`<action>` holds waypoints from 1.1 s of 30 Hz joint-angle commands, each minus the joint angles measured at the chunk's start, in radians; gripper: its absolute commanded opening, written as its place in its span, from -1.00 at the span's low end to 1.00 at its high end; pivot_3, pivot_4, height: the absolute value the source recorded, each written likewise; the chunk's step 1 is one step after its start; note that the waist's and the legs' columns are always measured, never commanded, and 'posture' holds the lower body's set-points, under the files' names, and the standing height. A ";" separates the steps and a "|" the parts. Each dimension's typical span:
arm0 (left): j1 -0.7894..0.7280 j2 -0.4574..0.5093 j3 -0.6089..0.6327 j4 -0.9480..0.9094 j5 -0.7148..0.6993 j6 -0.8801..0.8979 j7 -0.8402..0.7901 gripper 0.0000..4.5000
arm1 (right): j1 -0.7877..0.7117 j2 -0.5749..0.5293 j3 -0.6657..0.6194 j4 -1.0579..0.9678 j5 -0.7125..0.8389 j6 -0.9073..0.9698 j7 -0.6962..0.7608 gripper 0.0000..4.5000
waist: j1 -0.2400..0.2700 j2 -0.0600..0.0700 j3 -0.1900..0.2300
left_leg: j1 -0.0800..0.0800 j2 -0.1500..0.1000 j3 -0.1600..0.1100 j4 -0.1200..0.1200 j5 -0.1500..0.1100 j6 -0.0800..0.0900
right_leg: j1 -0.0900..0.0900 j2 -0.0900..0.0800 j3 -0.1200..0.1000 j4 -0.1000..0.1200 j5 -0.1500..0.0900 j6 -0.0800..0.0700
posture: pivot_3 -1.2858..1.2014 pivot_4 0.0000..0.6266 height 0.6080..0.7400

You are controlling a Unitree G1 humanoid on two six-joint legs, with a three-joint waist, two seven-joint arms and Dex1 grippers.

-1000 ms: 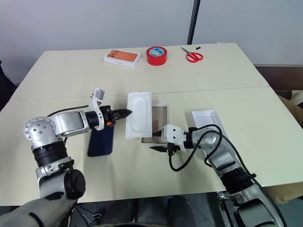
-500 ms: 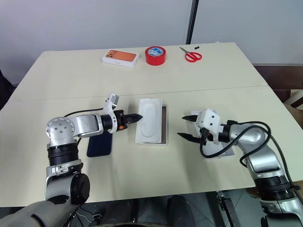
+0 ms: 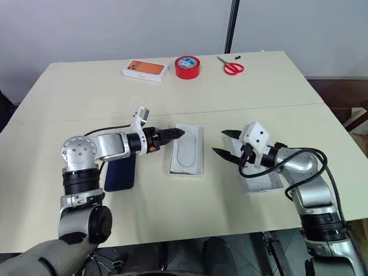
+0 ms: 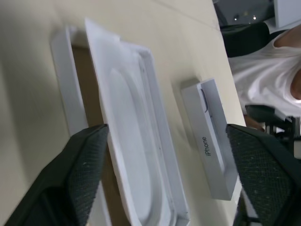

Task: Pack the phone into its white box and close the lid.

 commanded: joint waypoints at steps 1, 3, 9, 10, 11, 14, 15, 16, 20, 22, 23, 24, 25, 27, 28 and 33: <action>0.046 0.095 -0.069 -0.130 0.041 -0.095 -0.134 0.93 | -0.036 0.044 0.046 -0.044 0.012 0.023 -0.025 0.18 | 0.003 0.000 0.000 | 0.000 0.000 0.000 0.000 0.000 0.000 | 0.000 0.000 0.000 0.000 0.000 0.000 | 0.03 -0.52 1.00; 0.101 0.153 -0.081 -0.192 0.085 -0.224 -0.230 0.93 | -0.047 0.078 0.097 -0.037 -0.022 0.013 -0.044 -0.15 | 0.002 0.001 0.000 | 0.000 0.000 0.000 0.000 0.000 0.000 | 0.000 -0.001 0.000 -0.001 0.000 0.000 | 0.03 -0.52 1.00; 0.263 0.366 -0.170 -0.222 0.270 -0.538 -0.500 0.93 | -0.099 0.149 0.239 0.028 -0.153 -0.047 -0.092 -0.99 | 0.005 0.002 0.001 | 0.000 0.000 0.000 -0.001 0.000 -0.001 | -0.001 -0.001 0.000 0.000 0.000 0.000 | 0.03 -0.52 1.00; 0.293 0.365 -0.134 -0.209 0.258 -0.578 -0.533 0.93 | -0.116 0.157 0.271 0.049 -0.191 -0.062 -0.098 -0.99 | 0.005 0.002 0.001 | -0.001 0.000 0.000 -0.001 0.000 -0.001 | -0.001 -0.001 0.000 0.000 0.000 0.000 | 0.03 -0.52 1.00; 0.334 0.358 -0.091 -0.206 0.235 -0.613 -0.568 0.93 | -0.128 0.161 0.305 0.069 -0.225 -0.080 -0.094 -0.99 | 0.004 0.002 0.001 | -0.001 0.000 0.000 -0.001 0.000 -0.001 | -0.002 -0.001 0.000 0.000 0.000 0.000 | 0.03 -0.52 1.00; 0.494 0.401 -0.038 -0.221 0.234 -0.721 -0.732 0.93 | -0.172 0.144 0.386 0.132 -0.334 -0.137 -0.087 -0.99 | -0.002 0.002 0.001 | -0.002 0.001 0.000 -0.001 0.000 -0.001 | -0.003 -0.002 0.001 -0.001 0.000 0.000 | 0.03 -0.52 1.00; 0.520 0.410 -0.035 -0.219 0.250 -0.761 -0.762 0.93 | -0.185 0.138 0.400 0.150 -0.358 -0.152 -0.087 -0.99 | -0.002 0.002 0.001 | -0.002 0.001 0.001 -0.002 0.000 -0.001 | -0.004 -0.002 0.001 -0.001 0.000 0.000 | 0.03 -0.52 1.00; 0.529 0.418 -0.034 -0.206 0.268 -0.786 -0.766 0.93 | -0.197 0.130 0.414 0.168 -0.383 -0.165 -0.084 -0.99 | 0.001 0.003 0.002 | -0.002 0.001 0.001 -0.002 0.000 -0.001 | -0.004 -0.001 0.001 -0.001 0.000 0.000 | 0.03 -0.52 1.00; 0.547 0.412 -0.048 -0.180 0.339 -0.933 -0.799 0.93 | -0.224 0.102 0.467 0.223 -0.458 -0.191 -0.050 -0.99 | 0.009 0.003 0.002 | -0.003 0.001 -0.002 0.000 0.001 -0.001 | -0.003 -0.002 -0.001 0.000 0.000 -0.001 | 0.03 -0.52 1.00; 0.561 0.399 -0.057 -0.197 0.348 -0.966 -0.804 0.93 | -0.225 0.092 0.484 0.242 -0.477 -0.200 -0.029 -0.99 | 0.006 0.003 0.002 | -0.003 0.000 -0.001 0.000 0.000 0.000 | -0.003 -0.002 -0.001 -0.001 0.000 -0.001 | 0.03 -0.52 1.00; 0.572 0.396 -0.067 -0.210 0.362 -0.988 -0.809 0.93 | -0.225 0.090 0.485 0.247 -0.477 -0.196 -0.017 -0.99 | 0.003 0.003 0.002 | -0.003 0.001 -0.001 -0.001 0.000 0.000 | -0.003 -0.002 -0.001 -0.001 0.000 -0.001 | 0.03 -0.52 1.00; 0.580 0.393 -0.075 -0.219 0.371 -0.999 -0.809 0.93 | -0.223 0.089 0.484 0.250 -0.473 -0.186 -0.004 -0.99 | 0.002 0.003 0.002 | -0.003 0.001 -0.001 -0.001 0.000 0.000 | -0.003 -0.002 0.000 -0.001 0.000 -0.001 | 0.03 -0.52 1.00; 0.584 0.391 -0.078 -0.223 0.376 -1.006 -0.808 0.93 | -0.222 0.090 0.482 0.251 -0.468 -0.178 0.006 -0.99 | 0.000 0.003 0.002 | -0.004 0.001 0.000 -0.001 0.000 0.000 | -0.004 -0.002 0.000 -0.001 0.000 -0.001 | 0.03 -0.52 1.00; 0.585 0.381 -0.077 -0.226 0.372 -1.005 -0.791 0.93 | -0.216 0.076 0.480 0.248 -0.458 -0.180 0.041 -0.99 | 0.000 0.003 0.002 | -0.003 0.002 -0.001 -0.001 0.000 0.000 | -0.004 -0.001 0.000 -0.001 0.000 -0.001 | 0.03 -0.52 1.00; 0.583 0.375 -0.073 -0.228 0.371 -1.005 -0.781 0.93 | -0.214 0.072 0.474 0.247 -0.447 -0.167 0.057 -0.99 | 0.001 0.003 0.002 | -0.003 0.002 -0.001 -0.001 0.000 0.000 | -0.004 -0.001 0.000 -0.001 0.000 -0.001 | 0.03 -0.52 1.00; 0.568 0.367 -0.059 -0.233 0.352 -1.001 -0.760 0.93 | -0.215 0.097 0.450 0.245 -0.408 -0.161 0.069 -0.99 | 0.003 0.003 0.002 | 0.000 0.001 -0.001 -0.001 -0.004 0.007 | 0.000 -0.001 0.000 -0.001 0.000 -0.001 | 0.03 -0.52 1.00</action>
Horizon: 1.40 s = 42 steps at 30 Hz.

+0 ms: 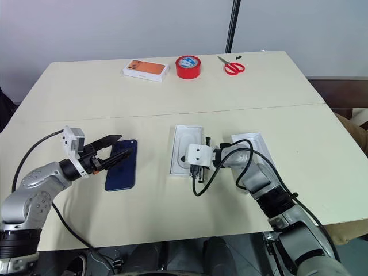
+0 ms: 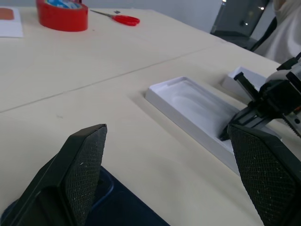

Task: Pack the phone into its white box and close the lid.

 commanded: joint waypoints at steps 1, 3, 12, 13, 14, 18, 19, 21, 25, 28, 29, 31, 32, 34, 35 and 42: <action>-0.016 0.004 0.025 -0.030 -0.013 -0.009 0.010 0.93 | 0.009 0.041 -0.014 0.005 0.035 0.028 0.000 -0.99 | -0.002 0.000 0.000 | 0.000 0.000 0.000 0.000 0.000 0.000 | 0.000 0.000 0.000 0.000 0.000 0.000 | 0.03 -0.52 1.00; -0.020 0.010 0.027 -0.015 -0.009 -0.004 0.014 0.93 | -0.002 0.073 -0.037 0.004 0.053 0.036 -0.026 -0.99 | -0.006 0.000 0.000 | 0.000 0.000 0.000 0.000 0.000 0.000 | -0.001 0.001 0.000 0.000 0.000 0.000 | 0.03 -0.52 1.00; -0.027 0.145 0.156 0.144 -0.178 0.369 0.053 0.93 | -0.073 0.245 -0.119 -0.037 0.124 0.113 -0.166 -0.99 | -0.008 0.001 0.001 | -0.001 0.001 0.000 -0.001 0.003 -0.006 | -0.004 0.001 0.000 0.001 0.000 0.000 | 0.03 -0.52 1.00; -0.028 0.158 0.173 0.163 -0.200 0.410 0.050 0.93 | -0.081 0.257 -0.102 -0.038 0.107 0.112 -0.176 -0.99 | -0.008 0.001 0.001 | -0.001 0.001 0.000 -0.001 0.003 -0.006 | -0.004 0.001 0.000 0.001 0.000 0.000 | 0.03 -0.52 1.00; -0.031 0.169 0.188 0.182 -0.221 0.454 0.054 0.93 | -0.089 0.269 -0.086 -0.038 0.089 0.110 -0.185 -0.99 | -0.009 0.001 0.001 | -0.001 0.001 0.000 -0.001 0.003 -0.006 | -0.004 0.001 0.000 0.001 0.000 0.000 | 0.03 -0.52 1.00; -0.040 0.206 0.189 0.230 -0.262 0.623 0.078 0.93 | -0.126 0.300 -0.009 -0.028 0.042 0.143 -0.169 -0.99 | -0.011 0.001 0.001 | -0.001 0.000 0.000 -0.001 0.003 -0.006 | -0.004 0.001 0.000 0.002 0.000 0.000 | 0.03 -0.52 1.00; -0.038 0.212 0.184 0.236 -0.270 0.663 0.079 0.93 | -0.139 0.306 0.014 -0.023 0.037 0.154 -0.151 -0.99 | -0.011 0.001 0.001 | -0.001 0.000 0.000 -0.001 0.003 -0.006 | -0.004 0.001 0.000 0.002 0.000 0.000 | 0.03 -0.52 1.00; -0.023 0.221 0.164 0.222 -0.246 0.671 0.081 0.93 | -0.168 0.317 0.056 -0.007 0.023 0.161 -0.121 -0.99 | -0.013 0.001 0.001 | -0.001 0.000 0.000 -0.001 0.003 -0.006 | -0.004 0.001 0.000 0.002 0.000 0.000 | 0.03 -0.52 1.00; -0.021 0.210 0.147 0.219 -0.240 0.754 0.132 0.93 | -0.236 0.365 0.126 0.034 0.015 0.234 -0.062 -0.99 | -0.023 0.002 0.001 | -0.001 0.000 0.000 -0.002 0.004 -0.006 | -0.004 0.001 0.000 0.002 0.000 0.000 | 0.03 -0.52 1.00; -0.026 0.169 0.147 0.217 -0.230 0.768 0.186 0.93 | -0.256 0.394 0.194 0.110 -0.039 0.278 -0.057 -0.99 | -0.023 0.003 0.000 | 0.000 0.000 0.000 -0.003 0.004 -0.007 | -0.004 0.000 0.001 0.002 0.000 0.000 | 0.03 -0.52 1.00; -0.026 0.155 0.145 0.209 -0.235 0.783 0.201 0.93 | -0.259 0.411 0.207 0.132 -0.044 0.304 -0.059 -0.99 | -0.021 0.003 0.000 | 0.001 0.000 0.000 -0.003 0.004 -0.007 | -0.004 0.000 0.000 0.002 0.000 0.000 | 0.03 -0.52 1.00; -0.025 0.140 0.131 0.192 -0.240 0.815 0.216 0.93 | -0.265 0.430 0.227 0.165 -0.068 0.313 -0.076 -0.99 | -0.019 0.003 0.000 | 0.001 0.000 -0.001 -0.003 0.004 -0.007 | -0.004 -0.001 0.000 0.002 0.000 0.000 | 0.03 -0.52 1.00; -0.023 0.131 0.121 0.189 -0.237 0.820 0.222 0.93 | -0.268 0.439 0.235 0.181 -0.079 0.320 -0.082 -0.99 | -0.018 0.003 -0.001 | 0.001 -0.001 -0.001 -0.003 0.004 -0.008 | -0.004 -0.001 0.000 0.002 0.000 0.000 | 0.03 -0.52 1.00; -0.027 0.105 0.111 0.186 -0.240 0.846 0.243 0.93 | -0.277 0.444 0.268 0.218 -0.132 0.291 -0.116 -0.99 | -0.017 0.006 -0.003 | 0.001 -0.001 -0.001 -0.003 0.004 -0.008 | -0.004 -0.002 0.000 0.002 0.000 0.000 | 0.03 -0.52 1.00; -0.030 0.095 0.111 0.184 -0.241 0.854 0.251 0.93 | -0.279 0.444 0.278 0.228 -0.150 0.277 -0.127 -0.99 | -0.016 0.009 -0.005 | 0.002 -0.001 -0.001 -0.003 0.004 -0.008 | -0.004 -0.002 0.000 0.002 0.000 0.000 | 0.03 -0.52 1.00; -0.096 -0.031 0.142 0.232 -0.271 1.037 0.353 0.93 | -0.267 0.454 0.259 0.240 -0.161 0.281 -0.135 -0.99 | -0.002 0.017 -0.016 | 0.004 -0.003 0.000 -0.004 0.004 -0.007 | -0.003 -0.004 0.000 0.001 0.000 0.000 | 0.03 -0.52 1.00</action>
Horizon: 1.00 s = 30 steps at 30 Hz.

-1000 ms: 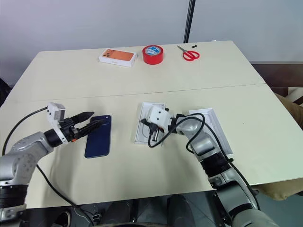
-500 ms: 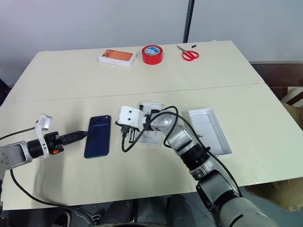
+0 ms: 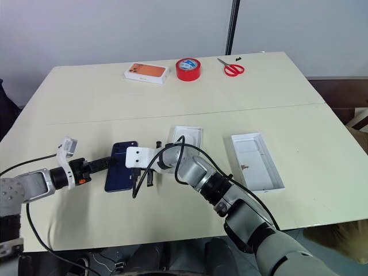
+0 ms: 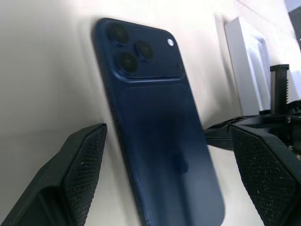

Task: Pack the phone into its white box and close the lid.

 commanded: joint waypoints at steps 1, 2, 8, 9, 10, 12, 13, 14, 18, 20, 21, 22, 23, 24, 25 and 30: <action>0.009 -0.093 -0.049 0.059 -0.029 0.198 0.056 0.93 | 0.005 0.006 0.001 0.005 -0.021 -0.007 -0.014 -0.99 | 0.002 0.002 -0.002 | 0.000 0.000 0.000 0.000 0.000 0.000 | 0.000 0.000 0.000 0.000 0.000 0.000 | 0.03 -0.52 1.00; 0.002 -0.108 -0.038 0.056 -0.030 0.220 0.066 0.93 | 0.008 0.002 0.002 0.004 -0.025 -0.010 -0.015 -0.99 | 0.003 0.002 -0.003 | 0.000 -0.001 0.000 0.000 0.000 0.000 | 0.001 -0.001 0.000 0.000 0.000 0.000 | 0.03 -0.52 1.00; -0.071 -0.159 0.056 0.099 -0.035 0.292 0.103 0.93 | 0.010 -0.011 -0.018 0.011 -0.025 -0.015 -0.019 -0.99 | 0.006 0.003 -0.005 | 0.000 -0.002 -0.002 0.001 0.000 0.000 | 0.001 -0.001 0.000 -0.001 0.000 0.000 | 0.03 -0.52 1.00; -0.079 -0.161 0.067 0.102 -0.031 0.294 0.110 0.93 | 0.010 -0.013 -0.019 0.012 -0.025 -0.017 -0.020 -0.99 | 0.006 0.003 -0.005 | 0.000 -0.002 -0.002 0.001 0.000 0.000 | 0.002 -0.001 0.000 -0.001 0.000 0.000 | 0.03 -0.52 1.00; -0.084 -0.160 0.074 0.109 -0.027 0.294 0.116 0.93 | 0.011 -0.014 -0.020 0.013 -0.025 -0.018 -0.020 -0.99 | 0.006 0.003 -0.005 | 0.000 -0.002 -0.002 0.001 0.000 0.000 | 0.002 -0.001 0.000 -0.001 0.000 0.000 | 0.03 -0.52 1.00; -0.082 -0.151 0.071 0.111 -0.023 0.294 0.116 0.81 | 0.012 -0.014 -0.023 0.013 -0.023 -0.018 -0.023 -1.00 | 0.005 0.003 -0.005 | 0.000 -0.002 -0.002 0.001 0.000 0.000 | 0.001 -0.001 0.000 -0.001 0.000 0.000 | 0.03 -0.52 1.00; -0.079 -0.145 0.073 0.117 -0.031 0.294 0.114 0.69 | 0.013 -0.016 -0.023 0.016 -0.024 -0.021 -0.026 -1.00 | 0.004 0.003 -0.005 | 0.000 -0.002 -0.002 0.001 0.000 0.000 | 0.001 -0.001 0.000 -0.001 0.000 0.000 | 0.03 -0.52 1.00; -0.074 -0.136 0.068 0.118 -0.039 0.294 0.106 0.55 | 0.013 -0.018 -0.024 0.019 -0.025 -0.024 -0.028 -1.00 | 0.003 0.003 -0.005 | 0.000 -0.002 -0.002 0.000 0.000 0.000 | 0.001 -0.001 0.000 -0.001 0.000 0.000 | 0.03 -0.52 1.00; -0.066 -0.126 0.069 0.131 -0.038 0.294 0.107 -0.36 | 0.019 -0.023 -0.031 0.010 -0.020 -0.017 -0.028 -1.00 | 0.000 0.003 -0.005 | -0.001 -0.002 -0.002 0.000 0.000 0.000 | 0.000 -0.001 0.000 -0.001 0.000 0.000 | 0.03 -0.52 1.00; -0.061 -0.121 0.063 0.133 -0.043 0.294 0.109 -0.82 | 0.022 -0.024 -0.034 0.007 -0.020 -0.016 -0.029 -1.00 | 0.001 0.002 -0.005 | -0.001 -0.002 -0.002 0.000 0.000 0.000 | 0.000 -0.001 0.000 -0.001 0.000 0.000 | 0.03 -0.52 1.00; -0.059 -0.117 0.059 0.132 -0.040 0.294 0.113 -0.94 | 0.024 -0.025 -0.035 0.006 -0.021 -0.016 -0.029 -1.00 | -0.001 0.002 -0.005 | -0.001 -0.002 -0.002 0.000 0.000 0.000 | 0.000 -0.001 0.000 -0.001 0.000 0.000 | 0.03 -0.52 1.00; -0.058 -0.115 0.060 0.135 -0.042 0.294 0.114 -0.94 | 0.024 -0.024 -0.036 0.007 -0.021 -0.016 -0.030 -1.00 | -0.002 0.002 -0.005 | -0.001 -0.002 -0.002 0.000 0.000 0.000 | 0.000 -0.001 0.000 -0.001 0.000 0.000 | 0.03 -0.52 1.00; -0.057 -0.113 0.061 0.141 -0.048 0.294 0.115 -0.94 | 0.025 -0.024 -0.036 0.007 -0.022 -0.017 -0.030 -1.00 | -0.003 0.002 -0.005 | -0.001 -0.002 -0.002 0.000 0.000 0.000 | 0.001 -0.001 0.000 -0.001 0.000 0.000 | 0.03 -0.52 1.00; -0.057 -0.113 0.068 0.150 -0.055 0.294 0.117 -0.94 | 0.024 -0.024 -0.038 0.009 -0.022 -0.018 -0.031 -1.00 | -0.003 0.002 -0.005 | -0.001 -0.002 -0.002 0.000 0.000 0.000 | 0.000 -0.001 0.000 -0.001 0.000 0.000 | 0.03 -0.52 1.00; -0.057 -0.113 0.072 0.156 -0.061 0.294 0.118 -0.94 | 0.024 -0.024 -0.041 0.010 -0.022 -0.018 -0.032 -1.00 | -0.003 0.002 -0.005 | -0.001 -0.002 -0.002 -0.001 0.000 0.000 | 0.000 -0.001 0.000 -0.001 0.000 0.000 | 0.03 -0.52 1.00; -0.054 -0.120 0.099 0.186 -0.092 0.294 0.133 -0.94 | 0.023 -0.020 -0.074 -0.001 -0.003 -0.011 -0.041 -1.00 | -0.002 0.002 -0.005 | -0.001 -0.002 -0.002 -0.001 0.000 0.000 | 0.000 -0.001 0.000 -0.002 0.000 0.000 | 0.03 -0.52 1.00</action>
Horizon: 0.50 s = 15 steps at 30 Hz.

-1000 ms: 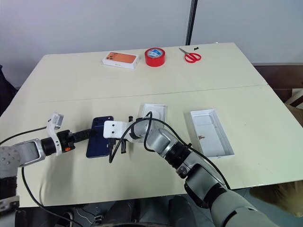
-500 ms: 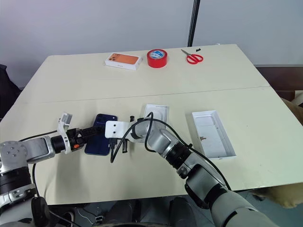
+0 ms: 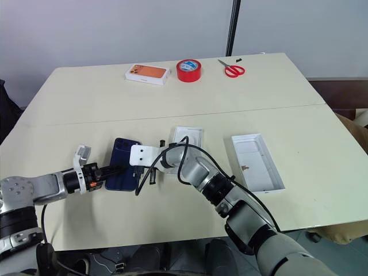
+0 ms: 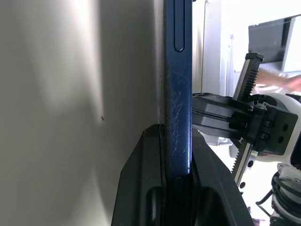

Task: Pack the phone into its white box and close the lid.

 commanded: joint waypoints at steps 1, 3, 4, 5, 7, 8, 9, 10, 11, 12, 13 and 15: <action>0.028 -0.007 -0.020 0.039 0.001 0.033 0.045 -0.94 | 0.002 -0.003 -0.045 -0.012 0.012 0.008 -0.017 -1.00 | 0.000 0.000 0.000 | 0.000 0.000 0.000 0.000 0.000 0.000 | 0.000 0.000 0.000 0.000 0.000 0.000 | 0.03 -0.52 1.00; 0.022 0.001 -0.005 0.063 -0.047 0.033 0.038 -0.94 | 0.004 0.003 -0.087 -0.036 0.045 -0.005 -0.026 -1.00 | 0.000 0.000 0.000 | 0.000 0.000 0.000 0.000 0.000 0.000 | 0.000 0.000 0.000 0.000 0.000 0.000 | 0.03 -0.52 1.00; 0.019 0.004 0.004 0.072 -0.077 0.033 0.033 -0.94 | 0.007 0.008 -0.117 -0.054 0.071 -0.021 -0.033 -1.00 | 0.000 -0.001 0.001 | -0.001 0.000 0.000 0.000 0.000 0.000 | 0.000 0.000 0.000 0.000 0.000 0.000 | 0.03 -0.52 1.00; 0.015 0.006 0.014 0.085 -0.103 0.033 0.036 -0.94 | 0.010 0.016 -0.145 -0.068 0.096 -0.024 -0.037 -1.00 | 0.000 -0.003 0.002 | -0.001 0.000 0.000 0.000 0.000 0.000 | 0.000 0.000 0.000 0.000 0.000 0.000 | 0.03 -0.52 1.00; 0.009 0.003 0.038 0.067 -0.101 0.029 0.040 -0.94 | 0.019 0.030 -0.224 -0.104 0.177 -0.003 -0.027 -1.00 | -0.001 -0.004 0.003 | -0.002 0.001 0.000 0.000 0.000 -0.001 | 0.000 0.000 0.000 0.000 0.000 0.000 | 0.03 -0.52 1.00; 0.004 0.004 0.051 0.072 -0.121 0.030 0.041 -0.94 | 0.026 0.032 -0.267 -0.129 0.237 0.038 0.003 -1.00 | -0.001 -0.004 0.003 | -0.002 0.001 0.000 -0.001 0.001 -0.001 | 0.000 0.000 0.000 0.000 0.000 0.000 | 0.03 -0.52 1.00; -0.004 0.002 0.072 0.076 -0.142 0.031 0.043 -0.94 | 0.033 0.026 -0.309 -0.156 0.287 0.070 0.022 -1.00 | -0.001 -0.005 0.004 | -0.002 0.001 0.000 -0.002 0.001 -0.001 | 0.000 0.000 0.000 0.000 0.000 0.000 | 0.03 -0.52 1.00; -0.014 -0.006 0.099 0.069 -0.153 0.030 0.042 -0.98 | 0.041 0.013 -0.343 -0.184 0.327 0.098 0.040 -0.89 | -0.001 -0.006 0.004 | -0.002 0.001 0.000 -0.003 0.001 -0.002 | -0.001 0.000 0.000 0.000 0.000 0.000 | 0.03 -0.52 1.00; -0.031 -0.014 0.134 0.083 -0.174 0.032 0.050 -1.00 | 0.056 -0.011 -0.372 -0.226 0.369 0.121 0.068 -0.76 | 0.000 -0.006 0.004 | -0.002 0.001 0.000 -0.004 0.001 -0.002 | -0.001 0.000 0.000 0.000 0.000 0.000 | 0.03 -0.52 1.00; -0.042 -0.024 0.160 0.077 -0.181 0.020 0.056 -1.00 | 0.073 -0.042 -0.391 -0.266 0.395 0.134 0.091 -0.60 | 0.003 -0.007 0.005 | -0.002 0.001 0.000 -0.004 0.001 -0.003 | -0.001 0.000 0.000 0.000 0.000 0.000 | 0.03 -0.52 1.00; -0.038 -0.030 0.158 0.045 -0.179 -0.005 0.053 -1.00 | 0.094 -0.083 -0.391 -0.308 0.410 0.143 0.127 -0.38 | 0.005 -0.009 0.006 | -0.003 0.001 0.000 -0.005 0.002 -0.003 | -0.001 0.000 0.000 0.000 0.000 0.000 | 0.03 -0.52 1.00; -0.022 -0.037 0.133 -0.014 -0.160 -0.048 0.048 -1.00 | 0.130 -0.151 -0.375 -0.367 0.423 0.126 0.178 0.04 | 0.003 -0.015 0.009 | -0.003 0.001 0.000 -0.005 0.002 -0.003 | -0.001 0.000 0.000 -0.001 0.000 0.000 | 0.03 -0.52 1.00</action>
